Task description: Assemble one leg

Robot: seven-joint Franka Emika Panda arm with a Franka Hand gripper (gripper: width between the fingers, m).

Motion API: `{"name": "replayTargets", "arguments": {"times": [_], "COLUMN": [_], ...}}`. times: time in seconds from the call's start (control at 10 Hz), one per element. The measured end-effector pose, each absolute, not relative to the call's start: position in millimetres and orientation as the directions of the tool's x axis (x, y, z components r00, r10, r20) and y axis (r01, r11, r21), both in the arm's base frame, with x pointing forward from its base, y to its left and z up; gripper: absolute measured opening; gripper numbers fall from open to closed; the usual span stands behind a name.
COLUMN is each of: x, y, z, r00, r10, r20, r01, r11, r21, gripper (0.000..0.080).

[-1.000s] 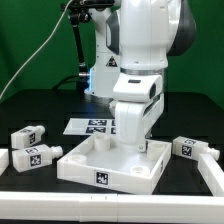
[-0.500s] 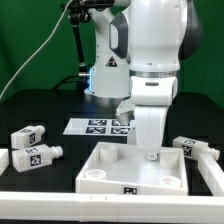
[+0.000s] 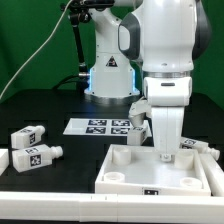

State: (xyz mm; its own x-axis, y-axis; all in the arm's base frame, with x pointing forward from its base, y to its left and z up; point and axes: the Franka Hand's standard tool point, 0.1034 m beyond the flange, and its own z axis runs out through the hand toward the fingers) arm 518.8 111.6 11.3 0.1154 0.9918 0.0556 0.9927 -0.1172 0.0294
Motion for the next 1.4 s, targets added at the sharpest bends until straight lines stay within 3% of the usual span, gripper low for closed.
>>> {"name": "replayTargets", "arguments": {"times": [0.1, 0.2, 0.3, 0.4, 0.5, 0.6, 0.7, 0.9, 1.0, 1.4], "x": [520, 522, 525, 528, 529, 526, 521, 503, 489, 491], "y": [112, 112, 113, 112, 108, 99, 87, 57, 49, 53], "z": [13.2, 18.0, 25.2, 34.6, 45.3, 56.2, 60.6, 60.5, 54.0, 54.2], "r00": [0.116, 0.117, 0.115, 0.116, 0.150, 0.187, 0.204, 0.441, 0.532, 0.725], "r10": [0.992, 0.992, 0.992, 0.992, 0.987, 0.981, 0.978, 0.891, 0.839, 0.675], "r20": [0.055, 0.056, 0.057, 0.057, 0.057, 0.053, 0.046, 0.104, 0.112, 0.137], "r01": [0.993, 0.992, 0.992, 0.991, 0.985, 0.977, 0.974, 0.883, 0.834, 0.674], "r11": [-0.118, -0.119, -0.118, -0.119, -0.154, -0.191, -0.208, -0.452, -0.542, -0.737], "r21": [0.032, 0.040, 0.051, 0.065, 0.078, 0.090, 0.095, 0.124, 0.103, 0.061], "gripper": [0.0128, 0.0128, 0.0265, 0.0461, 0.0461, 0.0583, 0.0629, 0.0645, 0.0649, 0.0649]}}
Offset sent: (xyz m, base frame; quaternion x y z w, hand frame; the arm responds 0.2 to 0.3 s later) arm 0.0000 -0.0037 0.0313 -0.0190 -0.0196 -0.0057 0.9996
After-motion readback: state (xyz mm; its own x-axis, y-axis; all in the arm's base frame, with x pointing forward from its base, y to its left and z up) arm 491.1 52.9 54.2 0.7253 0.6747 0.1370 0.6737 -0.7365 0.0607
